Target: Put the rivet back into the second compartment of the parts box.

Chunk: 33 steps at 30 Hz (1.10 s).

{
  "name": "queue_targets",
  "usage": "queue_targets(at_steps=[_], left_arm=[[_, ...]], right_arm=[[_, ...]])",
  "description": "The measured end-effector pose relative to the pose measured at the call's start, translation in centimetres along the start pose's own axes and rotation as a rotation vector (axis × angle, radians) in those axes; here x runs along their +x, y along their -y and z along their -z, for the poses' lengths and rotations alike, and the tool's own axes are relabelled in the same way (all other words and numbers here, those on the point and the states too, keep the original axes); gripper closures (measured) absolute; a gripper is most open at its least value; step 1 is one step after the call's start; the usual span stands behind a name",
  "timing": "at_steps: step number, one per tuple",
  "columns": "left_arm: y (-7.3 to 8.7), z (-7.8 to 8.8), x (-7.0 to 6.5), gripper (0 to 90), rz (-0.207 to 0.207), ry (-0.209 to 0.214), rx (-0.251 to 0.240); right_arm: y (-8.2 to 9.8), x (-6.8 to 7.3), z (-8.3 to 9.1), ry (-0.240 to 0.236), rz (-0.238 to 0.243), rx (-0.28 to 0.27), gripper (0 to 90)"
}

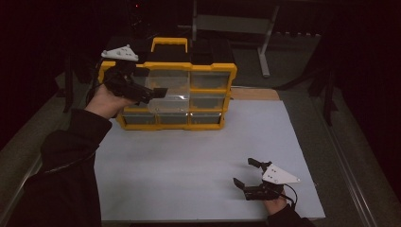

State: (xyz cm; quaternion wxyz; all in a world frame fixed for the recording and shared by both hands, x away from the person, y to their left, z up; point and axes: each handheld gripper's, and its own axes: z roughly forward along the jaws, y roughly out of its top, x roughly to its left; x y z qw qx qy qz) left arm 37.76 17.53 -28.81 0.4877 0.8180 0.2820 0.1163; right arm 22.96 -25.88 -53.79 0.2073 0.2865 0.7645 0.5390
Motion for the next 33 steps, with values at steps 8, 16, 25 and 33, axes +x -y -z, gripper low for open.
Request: queue_targets(at_steps=[8,16,25,33], left_arm=[[2.2,2.7,-0.9,0.0,-0.006,0.037,-0.052],[5.3,4.7,-1.7,0.0,-0.02,0.045,-0.134],[10.5,4.2,-2.3,0.0,-0.048,0.069,-0.159],[15.5,2.1,-3.6,0.0,-0.053,0.088,-0.124]], right_arm=[[-0.1,0.1,-0.1,0.001,-0.001,0.002,10.6],[-0.1,0.1,-0.3,0.0,0.004,0.006,10.6],[-0.1,0.1,-0.2,0.004,0.002,-0.001,10.6],[-0.1,0.1,-0.2,0.006,0.004,0.002,10.6]])
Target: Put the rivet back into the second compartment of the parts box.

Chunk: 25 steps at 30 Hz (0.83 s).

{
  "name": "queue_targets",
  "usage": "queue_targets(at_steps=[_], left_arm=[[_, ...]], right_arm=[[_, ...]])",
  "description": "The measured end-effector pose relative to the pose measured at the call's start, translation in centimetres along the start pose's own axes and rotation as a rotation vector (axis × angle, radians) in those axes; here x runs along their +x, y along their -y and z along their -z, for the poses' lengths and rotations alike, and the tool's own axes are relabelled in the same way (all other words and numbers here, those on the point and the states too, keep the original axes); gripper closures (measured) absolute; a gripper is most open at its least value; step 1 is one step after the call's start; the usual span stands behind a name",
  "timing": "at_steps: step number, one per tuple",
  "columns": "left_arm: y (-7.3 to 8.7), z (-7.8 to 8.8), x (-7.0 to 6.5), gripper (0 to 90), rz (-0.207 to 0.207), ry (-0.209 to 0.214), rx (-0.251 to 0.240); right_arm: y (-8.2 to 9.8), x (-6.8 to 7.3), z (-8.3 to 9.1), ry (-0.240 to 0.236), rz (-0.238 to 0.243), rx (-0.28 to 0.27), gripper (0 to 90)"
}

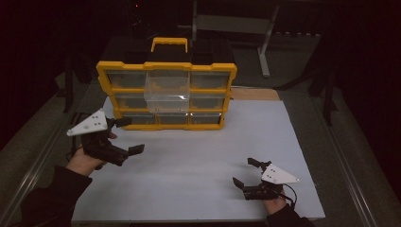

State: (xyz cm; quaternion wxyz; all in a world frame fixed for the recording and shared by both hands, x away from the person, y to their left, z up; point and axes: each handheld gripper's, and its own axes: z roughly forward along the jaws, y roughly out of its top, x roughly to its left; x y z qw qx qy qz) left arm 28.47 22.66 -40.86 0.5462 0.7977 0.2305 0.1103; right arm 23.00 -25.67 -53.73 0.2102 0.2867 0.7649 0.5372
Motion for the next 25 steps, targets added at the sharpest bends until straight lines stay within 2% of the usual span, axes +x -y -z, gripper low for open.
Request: queue_targets(at_steps=[6,9,13,19,24,25], left_arm=[[3.2,-0.9,-0.8,0.0,0.018,0.002,0.008],[4.8,-1.2,-1.2,0.0,0.029,-0.019,0.005],[7.0,-1.5,-1.5,0.0,0.048,-0.015,0.039],[10.2,-1.6,-1.4,0.0,0.084,-0.032,0.091],[12.2,-2.0,-1.6,0.0,0.118,-0.033,0.111],[12.4,-2.1,-1.7,0.0,0.109,-0.04,0.125]], right_arm=[[0.0,0.0,0.0,0.001,-0.001,0.003,10.6],[0.0,0.0,0.0,0.001,0.0,0.001,10.6],[0.0,0.0,0.1,0.003,-0.003,0.001,10.6],[0.1,0.0,0.0,0.006,-0.001,0.004,10.6],[0.1,0.0,0.0,0.009,0.001,0.008,10.6],[0.1,0.0,0.0,0.008,0.001,0.008,10.6]])
